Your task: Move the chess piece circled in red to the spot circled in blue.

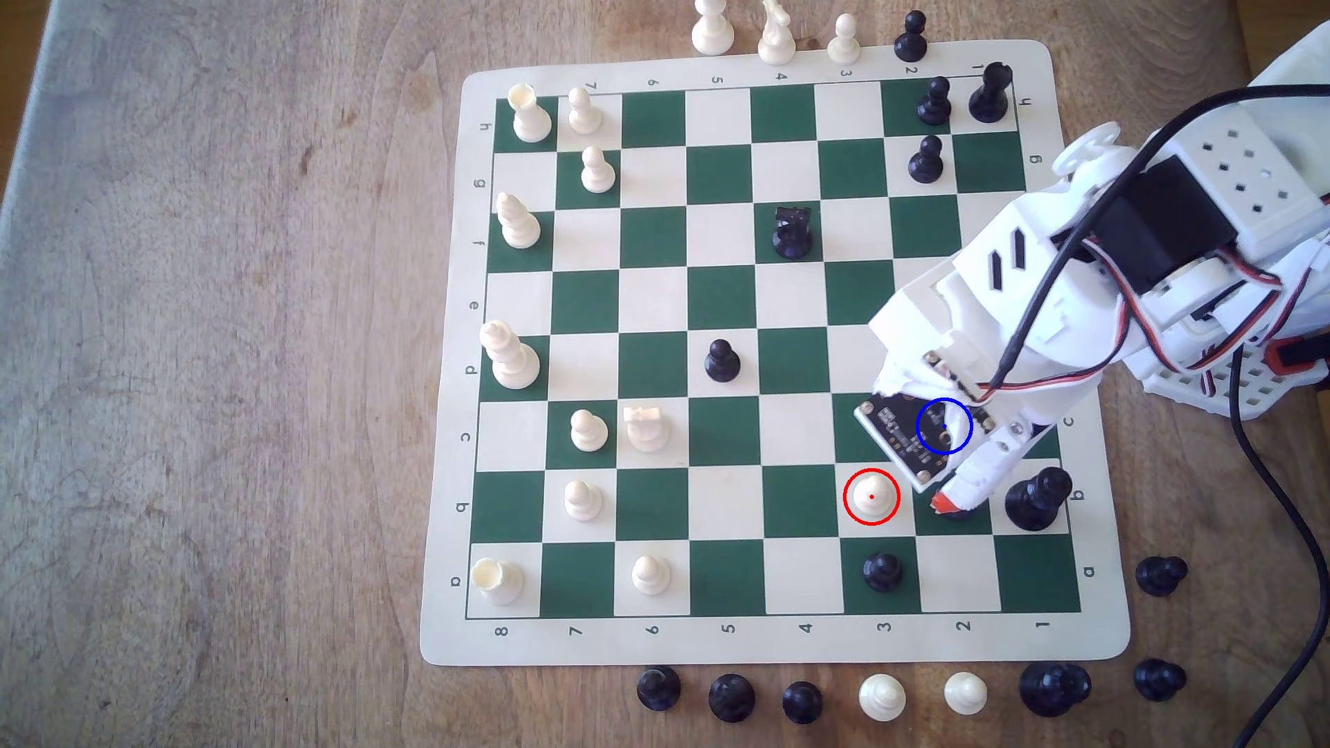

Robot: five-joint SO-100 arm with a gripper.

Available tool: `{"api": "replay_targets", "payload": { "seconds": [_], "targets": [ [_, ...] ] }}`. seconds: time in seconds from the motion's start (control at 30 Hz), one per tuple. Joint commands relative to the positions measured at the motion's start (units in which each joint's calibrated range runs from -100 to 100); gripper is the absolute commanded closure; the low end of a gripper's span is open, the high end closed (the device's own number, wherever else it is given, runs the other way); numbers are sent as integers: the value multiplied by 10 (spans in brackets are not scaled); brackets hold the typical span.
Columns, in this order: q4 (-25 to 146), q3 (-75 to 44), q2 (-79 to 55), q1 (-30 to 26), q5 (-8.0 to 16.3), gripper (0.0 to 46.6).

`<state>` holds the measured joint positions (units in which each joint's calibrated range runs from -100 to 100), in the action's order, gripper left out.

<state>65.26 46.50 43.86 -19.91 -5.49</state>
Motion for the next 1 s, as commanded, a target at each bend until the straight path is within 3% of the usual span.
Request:
{"api": "replay_targets", "payload": {
  "seconds": [0.0,0.2,0.97],
  "targets": [
    [-37,11,-18,-9,1,276],
    [-66,12,-57,-16,4,310],
    [-143,32,-181,-17,5,336]
  ]
}}
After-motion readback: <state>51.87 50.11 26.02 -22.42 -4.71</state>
